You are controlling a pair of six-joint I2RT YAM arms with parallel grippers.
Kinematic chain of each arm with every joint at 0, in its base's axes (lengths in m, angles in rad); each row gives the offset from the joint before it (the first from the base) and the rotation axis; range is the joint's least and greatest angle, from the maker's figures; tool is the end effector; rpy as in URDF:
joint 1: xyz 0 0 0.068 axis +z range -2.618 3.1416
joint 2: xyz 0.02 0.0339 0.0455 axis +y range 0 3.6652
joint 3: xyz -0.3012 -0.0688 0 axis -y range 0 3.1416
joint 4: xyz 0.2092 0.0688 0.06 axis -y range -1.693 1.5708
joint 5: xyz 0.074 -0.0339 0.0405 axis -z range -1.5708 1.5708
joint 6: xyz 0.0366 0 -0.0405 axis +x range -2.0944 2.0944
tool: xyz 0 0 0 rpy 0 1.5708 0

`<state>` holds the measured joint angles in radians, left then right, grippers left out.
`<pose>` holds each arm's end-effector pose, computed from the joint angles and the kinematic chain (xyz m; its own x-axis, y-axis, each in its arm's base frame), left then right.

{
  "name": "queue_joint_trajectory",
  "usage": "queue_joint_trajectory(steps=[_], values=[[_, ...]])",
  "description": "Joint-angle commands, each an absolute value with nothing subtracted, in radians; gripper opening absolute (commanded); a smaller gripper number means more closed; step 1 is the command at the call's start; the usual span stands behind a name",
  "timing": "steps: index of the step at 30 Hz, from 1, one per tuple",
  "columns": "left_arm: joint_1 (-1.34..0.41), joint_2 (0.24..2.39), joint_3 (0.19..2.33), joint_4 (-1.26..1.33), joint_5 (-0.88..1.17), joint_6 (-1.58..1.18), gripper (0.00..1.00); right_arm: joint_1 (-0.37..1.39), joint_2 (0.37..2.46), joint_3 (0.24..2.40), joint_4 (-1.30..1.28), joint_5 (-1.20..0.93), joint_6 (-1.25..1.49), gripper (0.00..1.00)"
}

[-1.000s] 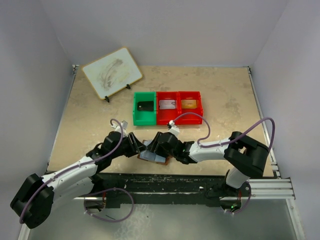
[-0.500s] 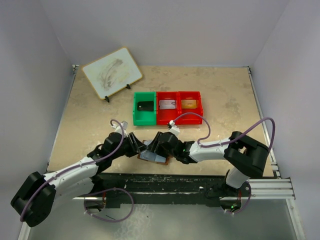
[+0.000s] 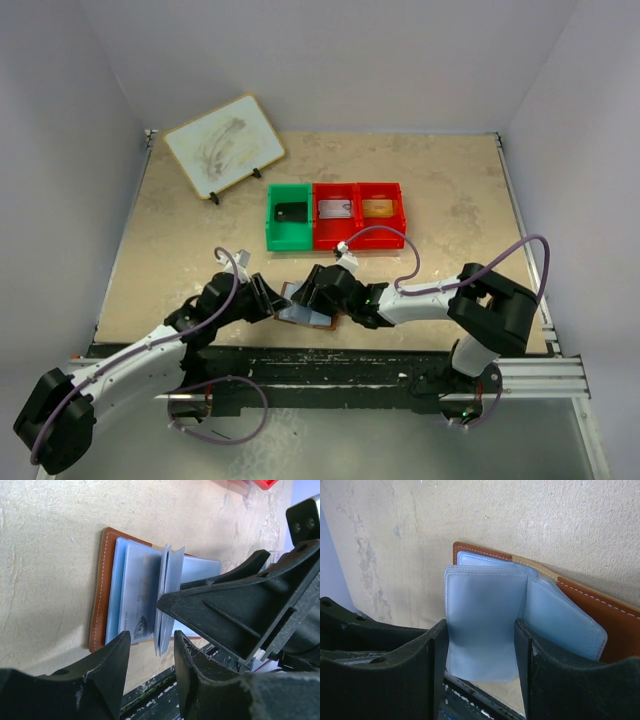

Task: Take the credit cards out of the card holder

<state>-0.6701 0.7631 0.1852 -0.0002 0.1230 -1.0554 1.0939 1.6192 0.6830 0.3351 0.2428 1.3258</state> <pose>0.0777 -0.0673 0.1974 -0.8175 -0.4540 -0.3545 -0.0291 0.6472 -0.7618 0.1443 0.2600 0.2195 -0.8113 0.4813 -0.3319 0.0648 0.6382 0.7671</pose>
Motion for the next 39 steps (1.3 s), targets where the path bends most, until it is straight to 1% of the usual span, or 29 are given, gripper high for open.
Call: queue_joint_trajectory(steps=[1, 3, 5, 8, 11, 14, 22, 24, 26, 29, 31, 34, 37, 39], values=[[-0.675, 0.716, 0.192, 0.02, 0.165, -1.042, 0.39, 1.094, 1.634, 0.68, 0.273, 0.253, 1.325, 0.56], [-0.675, 0.727, 0.19, 0.065, 0.223, -1.024, 0.39, 1.094, 1.634, 0.683, 0.273, 0.255, 1.325, 0.56], [-0.675, 0.787, 0.207, 0.067, 0.267, -0.986, 0.38, 1.094, 1.632, 0.684, 0.276, 0.253, 1.322, 0.56], [-0.686, 0.872, 0.211, 0.085, 0.27, -0.964, 0.35, 1.094, 1.632, 0.684, 0.278, 0.249, 1.319, 0.56], [-0.69, 0.898, 0.216, 0.1, 0.254, -0.951, 0.34, 1.094, 1.63, 0.684, 0.271, 0.247, 1.315, 0.56], [-0.69, 0.907, 0.216, 0.145, 0.242, -0.961, 0.29, 1.094, 1.622, 0.673, 0.28, 0.243, 1.316, 0.57], [-0.702, 0.984, 0.246, 0.257, 0.307, -0.976, 0.29, 1.091, 1.615, 0.66, 0.301, 0.238, 1.312, 0.57], [-0.705, 1.002, 0.249, 0.268, 0.309, -0.977, 0.27, 1.088, 1.608, 0.656, 0.311, 0.231, 1.314, 0.58], [-0.71, 1.013, 0.254, 0.273, 0.306, -0.977, 0.24, 1.081, 1.586, 0.624, 0.392, 0.201, 1.316, 0.6], [-0.712, 1.014, 0.263, 0.277, 0.304, -0.991, 0.24, 1.064, 1.546, 0.546, 0.548, 0.159, 1.325, 0.61], [-0.712, 1.02, 0.273, 0.28, 0.311, -0.991, 0.24, 1.042, 1.531, 0.538, 0.563, 0.137, 1.318, 0.62], [-0.713, 1.038, 0.287, 0.275, 0.318, -0.985, 0.27, 1.026, 1.493, 0.553, 0.522, 0.143, 1.286, 0.65], [-0.715, 1.056, 0.298, 0.287, 0.319, -0.989, 0.33, 1.011, 1.46, 0.527, 0.55, 0.142, 1.259, 0.73], [-0.715, 1.076, 0.3, 0.315, 0.323, -1.001, 0.38, 0.98, 1.453, 0.483, 0.639, 0.092, 1.256, 0.73]])
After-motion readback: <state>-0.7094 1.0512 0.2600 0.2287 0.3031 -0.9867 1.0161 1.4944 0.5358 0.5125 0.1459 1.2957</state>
